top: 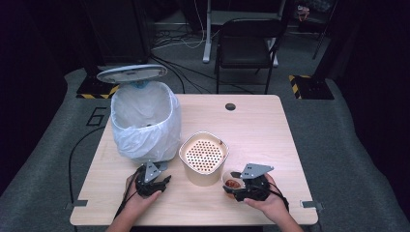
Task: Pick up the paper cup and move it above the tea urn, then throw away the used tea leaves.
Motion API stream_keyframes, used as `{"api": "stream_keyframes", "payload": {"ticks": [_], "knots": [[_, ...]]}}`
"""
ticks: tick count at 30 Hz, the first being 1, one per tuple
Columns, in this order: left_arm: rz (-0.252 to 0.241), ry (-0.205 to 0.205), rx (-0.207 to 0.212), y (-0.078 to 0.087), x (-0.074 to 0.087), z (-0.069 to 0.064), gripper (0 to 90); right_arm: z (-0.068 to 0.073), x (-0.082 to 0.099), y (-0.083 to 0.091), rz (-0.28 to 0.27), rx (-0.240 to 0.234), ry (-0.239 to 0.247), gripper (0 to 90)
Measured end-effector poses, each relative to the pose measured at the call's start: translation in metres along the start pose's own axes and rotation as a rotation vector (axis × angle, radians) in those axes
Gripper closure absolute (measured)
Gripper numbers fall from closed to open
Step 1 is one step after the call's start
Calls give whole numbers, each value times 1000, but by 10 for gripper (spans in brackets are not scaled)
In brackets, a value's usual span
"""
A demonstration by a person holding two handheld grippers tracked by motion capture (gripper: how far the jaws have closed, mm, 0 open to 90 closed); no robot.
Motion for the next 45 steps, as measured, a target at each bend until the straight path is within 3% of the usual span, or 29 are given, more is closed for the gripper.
{"api": "stream_keyframes", "payload": {"ticks": [21,30,37,45], "knots": [[1,-2,-3,0,0,0,381,-44,-21,21,2,85,-44,401],[1,-4,-4,0,0,0,382,-77,-42,31,-11,123,-77,404],[0,-1,-2,0,0,0,381,-95,-58,31,0,158,-66,404],[1,-4,-1,0,0,0,382,-111,-73,28,-24,180,-55,404]]}}
Point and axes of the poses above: each handheld gripper's, and its own axes: y roughly backward along the jaws, x roughly out of its underside, z roughly to its left, the point moved 1 cm from there along -y, roughly forward along the jaws, and after that the axes turned 10 degrees about z, right-handed, at the moved point
